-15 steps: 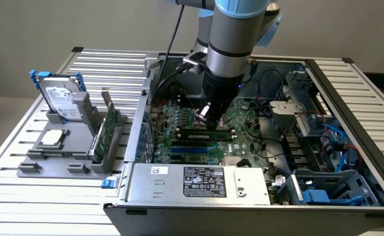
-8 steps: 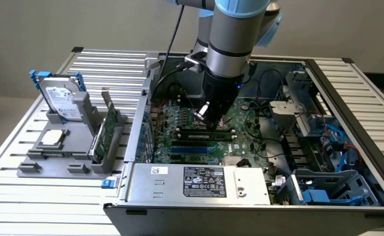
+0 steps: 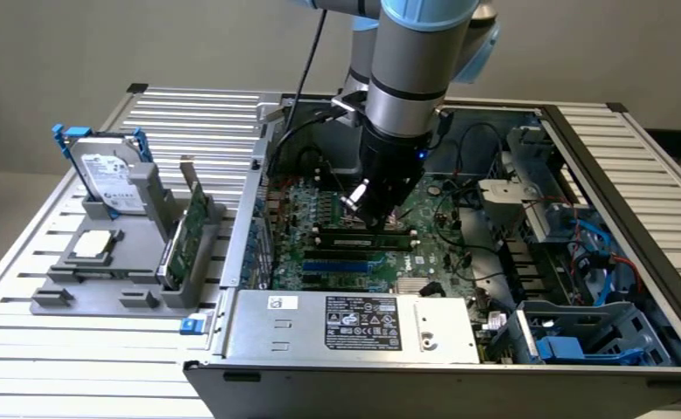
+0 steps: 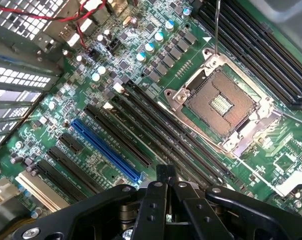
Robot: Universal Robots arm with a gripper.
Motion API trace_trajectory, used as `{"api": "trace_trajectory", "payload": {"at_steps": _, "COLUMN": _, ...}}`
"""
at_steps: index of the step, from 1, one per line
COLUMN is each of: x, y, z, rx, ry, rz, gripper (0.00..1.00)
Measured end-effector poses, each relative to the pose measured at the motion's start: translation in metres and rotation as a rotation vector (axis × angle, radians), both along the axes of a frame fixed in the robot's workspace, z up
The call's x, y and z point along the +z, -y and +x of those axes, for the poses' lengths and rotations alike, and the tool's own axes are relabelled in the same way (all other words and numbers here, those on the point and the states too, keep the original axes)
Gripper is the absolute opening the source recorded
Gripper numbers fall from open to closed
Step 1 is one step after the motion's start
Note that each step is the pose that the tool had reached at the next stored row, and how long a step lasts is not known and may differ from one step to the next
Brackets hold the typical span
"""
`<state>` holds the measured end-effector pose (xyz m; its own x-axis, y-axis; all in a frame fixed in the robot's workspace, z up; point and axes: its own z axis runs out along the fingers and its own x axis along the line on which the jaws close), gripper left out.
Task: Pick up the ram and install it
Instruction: 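Press down the ram until it locks into place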
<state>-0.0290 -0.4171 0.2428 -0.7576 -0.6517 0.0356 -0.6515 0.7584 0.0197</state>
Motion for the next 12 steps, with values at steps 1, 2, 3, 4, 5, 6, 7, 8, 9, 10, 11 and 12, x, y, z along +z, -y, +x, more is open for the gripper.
{"api": "trace_trajectory", "payload": {"at_steps": 1, "x": 0.0000, "y": 0.0000, "z": 0.0000, "rx": -0.012, "ry": 0.0000, "rz": -0.0011, "gripper": 0.11}}
{"api": "trace_trajectory", "payload": {"at_steps": 2, "x": 0.0000, "y": 0.0000, "z": 0.0000, "rx": -0.024, "ry": 0.0000, "rz": -0.0022, "gripper": 0.11}}
{"api": "trace_trajectory", "payload": {"at_steps": 3, "x": 0.0000, "y": 0.0000, "z": 0.0000, "rx": -0.036, "ry": 0.0000, "rz": -0.0033, "gripper": 0.11}}
{"api": "trace_trajectory", "payload": {"at_steps": 4, "x": 0.0000, "y": 0.0000, "z": 0.0000, "rx": -0.049, "ry": 0.0000, "rz": -0.0044, "gripper": 0.11}}
{"api": "trace_trajectory", "payload": {"at_steps": 5, "x": 0.0000, "y": 0.0000, "z": 0.0000, "rx": -0.061, "ry": 0.0000, "rz": -0.0053, "gripper": 0.11}}
{"api": "trace_trajectory", "payload": {"at_steps": 6, "x": 0.0000, "y": 0.0000, "z": 0.0000, "rx": -0.074, "ry": 0.0000, "rz": -0.0062, "gripper": 0.11}}
{"api": "trace_trajectory", "payload": {"at_steps": 7, "x": 0.0000, "y": 0.0000, "z": 0.0000, "rx": -0.086, "ry": 0.0000, "rz": -0.0071, "gripper": 0.11}}
{"api": "trace_trajectory", "payload": {"at_steps": 8, "x": 0.0000, "y": 0.0000, "z": 0.0000, "rx": -0.100, "ry": 0.0000, "rz": -0.0080, "gripper": 0.11}}
{"api": "trace_trajectory", "payload": {"at_steps": 9, "x": 0.0000, "y": 0.0000, "z": 0.0000, "rx": -0.113, "ry": 0.0000, "rz": -0.0087, "gripper": 0.11}}
{"api": "trace_trajectory", "payload": {"at_steps": 10, "x": 0.0000, "y": 0.0000, "z": 0.0000, "rx": -0.126, "ry": 0.0000, "rz": -0.0095, "gripper": 0.11}}
{"api": "trace_trajectory", "payload": {"at_steps": 11, "x": 0.0000, "y": 0.0000, "z": 0.0000, "rx": -0.139, "ry": 0.0000, "rz": -0.0101, "gripper": 0.11}}
{"api": "trace_trajectory", "payload": {"at_steps": 12, "x": 0.0000, "y": 0.0000, "z": 0.0000, "rx": -0.152, "ry": 0.0000, "rz": -0.0108, "gripper": 0.11}}
